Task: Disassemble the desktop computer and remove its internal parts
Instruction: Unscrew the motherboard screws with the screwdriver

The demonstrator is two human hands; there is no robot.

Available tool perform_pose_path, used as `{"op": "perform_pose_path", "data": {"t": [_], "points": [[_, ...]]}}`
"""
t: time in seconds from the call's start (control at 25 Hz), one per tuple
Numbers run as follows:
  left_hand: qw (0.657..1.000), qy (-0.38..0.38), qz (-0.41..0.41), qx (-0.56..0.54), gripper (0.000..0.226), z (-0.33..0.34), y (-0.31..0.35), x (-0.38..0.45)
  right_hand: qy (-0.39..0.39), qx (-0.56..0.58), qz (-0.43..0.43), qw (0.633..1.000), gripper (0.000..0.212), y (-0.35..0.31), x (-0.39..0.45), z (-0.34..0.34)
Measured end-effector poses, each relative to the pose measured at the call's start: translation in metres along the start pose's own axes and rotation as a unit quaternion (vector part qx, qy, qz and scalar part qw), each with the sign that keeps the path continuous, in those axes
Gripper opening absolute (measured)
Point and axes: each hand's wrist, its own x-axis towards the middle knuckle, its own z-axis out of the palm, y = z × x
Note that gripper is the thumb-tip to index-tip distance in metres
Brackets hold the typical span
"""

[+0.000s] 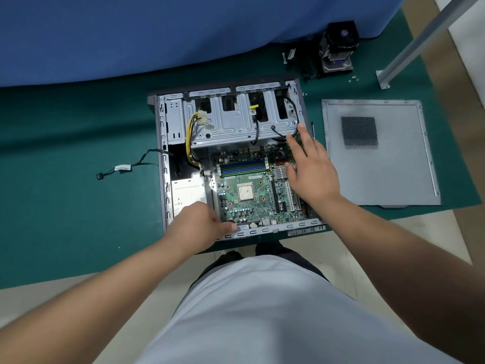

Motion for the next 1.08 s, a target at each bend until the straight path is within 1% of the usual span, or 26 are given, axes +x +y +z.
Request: {"op": "perform_pose_path", "data": {"t": [0.04, 0.08, 0.2, 0.24, 0.28, 0.32, 0.4, 0.44, 0.52, 0.56, 0.6, 0.64, 0.72, 0.76, 0.84, 0.96, 1.04, 1.08], "points": [[0.999, -0.017, -0.004, -0.026, 0.052, -0.001, 0.002, 0.001, 0.000, -0.002, 0.000, 1.000, 0.063, 0.000, -0.001, 0.000], [0.999, -0.032, -0.002, -0.029, 0.050, -0.002, 0.005, 0.000, -0.001, -0.005, -0.001, 1.000, 0.063, 0.000, -0.001, 0.000], [0.997, -0.067, 0.023, 0.027, 0.056, -0.009, 0.007, 0.004, -0.010, -0.002, -0.006, 1.000, 0.063, 0.001, 0.000, -0.003], [0.997, -0.077, 0.025, 0.020, 0.054, -0.013, 0.006, 0.005, -0.013, -0.003, -0.008, 1.000, 0.064, 0.000, 0.001, -0.004], [0.996, -0.083, 0.027, -0.014, 0.048, -0.016, 0.005, 0.007, -0.016, -0.008, -0.010, 1.000, 0.064, 0.000, 0.001, -0.004], [0.993, -0.083, 0.028, -0.073, 0.040, -0.019, 0.005, 0.007, -0.015, -0.014, -0.010, 1.000, 0.065, 0.000, 0.000, -0.003], [0.982, -0.052, 0.043, -0.177, 0.028, -0.021, 0.006, 0.009, 0.006, -0.016, -0.012, 1.000, 0.063, 0.001, -0.003, -0.005], [0.977, -0.030, 0.050, -0.205, 0.023, -0.020, 0.009, 0.012, 0.032, -0.016, -0.031, 0.999, 0.060, 0.001, -0.004, -0.008], [0.970, 0.003, 0.050, -0.239, 0.016, -0.015, 0.019, 0.023, 0.078, -0.015, -0.133, 0.988, 0.050, -0.002, -0.006, -0.010], [0.966, 0.008, 0.042, -0.256, 0.015, -0.011, 0.025, 0.031, 0.069, -0.010, -0.182, 0.981, 0.041, -0.007, -0.007, -0.008], [0.961, 0.005, 0.033, -0.276, 0.020, -0.006, 0.031, 0.041, 0.029, -0.003, -0.201, 0.979, 0.033, -0.015, -0.007, -0.006], [0.955, 0.000, 0.019, -0.295, 0.030, -0.001, 0.037, 0.051, -0.031, 0.002, -0.181, 0.983, 0.027, -0.024, -0.007, -0.003], [0.950, -0.003, -0.020, -0.311, 0.044, 0.010, 0.047, 0.070, -0.155, -0.022, -0.062, 0.986, 0.023, -0.039, -0.003, 0.005], [0.946, -0.008, -0.043, -0.322, 0.049, 0.016, 0.049, 0.077, -0.215, -0.048, -0.004, 0.975, 0.024, -0.043, 0.000, 0.008], [0.934, -0.028, -0.086, -0.346, 0.062, 0.026, 0.049, 0.089, -0.300, -0.086, 0.050, 0.949, 0.026, -0.044, 0.006, 0.012], [0.931, -0.051, -0.117, -0.343, 0.076, 0.038, 0.042, 0.099, -0.351, -0.115, 0.066, 0.927, 0.026, -0.037, 0.011, 0.023], [0.931, -0.049, -0.125, -0.339, 0.079, 0.043, 0.039, 0.100, -0.351, -0.144, 0.065, 0.923, 0.025, -0.035, 0.012, 0.029], [0.930, -0.048, -0.125, -0.341, 0.079, 0.045, 0.038, 0.100, -0.336, -0.147, 0.069, 0.928, 0.027, -0.034, 0.011, 0.030]]}}
